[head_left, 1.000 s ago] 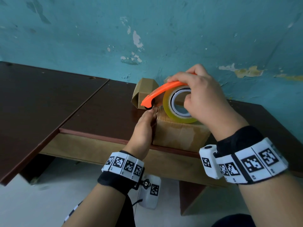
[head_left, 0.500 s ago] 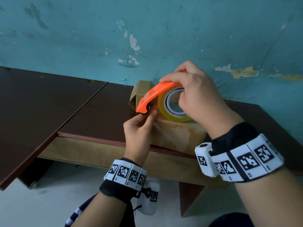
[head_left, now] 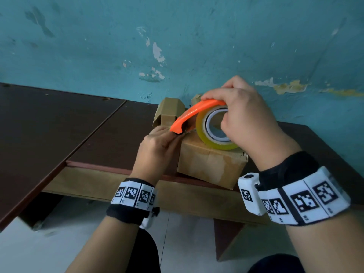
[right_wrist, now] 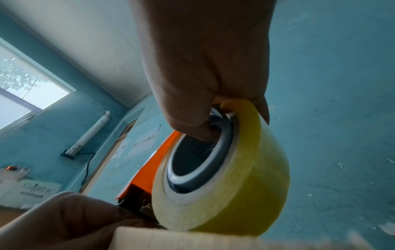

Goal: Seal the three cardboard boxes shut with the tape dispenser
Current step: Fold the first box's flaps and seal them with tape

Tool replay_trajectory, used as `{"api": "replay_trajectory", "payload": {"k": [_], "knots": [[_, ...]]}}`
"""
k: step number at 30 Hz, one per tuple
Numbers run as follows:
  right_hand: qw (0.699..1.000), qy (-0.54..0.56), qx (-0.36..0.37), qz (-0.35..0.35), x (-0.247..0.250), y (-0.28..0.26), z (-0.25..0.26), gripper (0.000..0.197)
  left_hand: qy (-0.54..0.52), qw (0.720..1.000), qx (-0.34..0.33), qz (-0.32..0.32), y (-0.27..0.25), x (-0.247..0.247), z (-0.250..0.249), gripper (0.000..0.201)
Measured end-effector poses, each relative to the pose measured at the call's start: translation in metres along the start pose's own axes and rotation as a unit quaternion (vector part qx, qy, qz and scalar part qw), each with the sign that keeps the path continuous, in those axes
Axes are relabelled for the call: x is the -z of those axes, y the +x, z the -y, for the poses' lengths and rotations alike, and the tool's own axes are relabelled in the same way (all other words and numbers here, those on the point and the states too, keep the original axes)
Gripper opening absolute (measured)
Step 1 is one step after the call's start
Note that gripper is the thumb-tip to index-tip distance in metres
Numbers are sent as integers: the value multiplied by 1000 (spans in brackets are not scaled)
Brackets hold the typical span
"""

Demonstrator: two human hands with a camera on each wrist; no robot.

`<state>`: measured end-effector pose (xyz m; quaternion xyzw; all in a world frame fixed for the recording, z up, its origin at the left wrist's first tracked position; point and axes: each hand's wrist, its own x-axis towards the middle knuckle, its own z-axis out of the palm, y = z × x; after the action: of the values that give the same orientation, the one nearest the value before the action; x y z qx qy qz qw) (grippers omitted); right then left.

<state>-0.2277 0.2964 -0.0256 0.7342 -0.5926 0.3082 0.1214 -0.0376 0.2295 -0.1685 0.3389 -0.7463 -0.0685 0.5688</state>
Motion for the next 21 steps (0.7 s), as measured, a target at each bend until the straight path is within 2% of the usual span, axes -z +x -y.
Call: {"api": "replay_trajectory", "payload": {"k": [5,8,14,16,21], "knots": [[999,-44,7,18,-9,0,4,62,46,998,-44,15,-3,-2,12,28],[998,-53,-3,40,-8,5,4,61,52,998,-42,8,-1,-6,9,30],[997,-73,-6,37,-10,3,5,61,72,996,-49,-12,-4,-10,5,30],[997,-71,-9,41,-10,2,5,62,33,999,-25,-9,-3,-12,6,26],[996,-74,-15,41,-11,3,4,61,-76,991,103,30,-3,-11,1,17]]}}
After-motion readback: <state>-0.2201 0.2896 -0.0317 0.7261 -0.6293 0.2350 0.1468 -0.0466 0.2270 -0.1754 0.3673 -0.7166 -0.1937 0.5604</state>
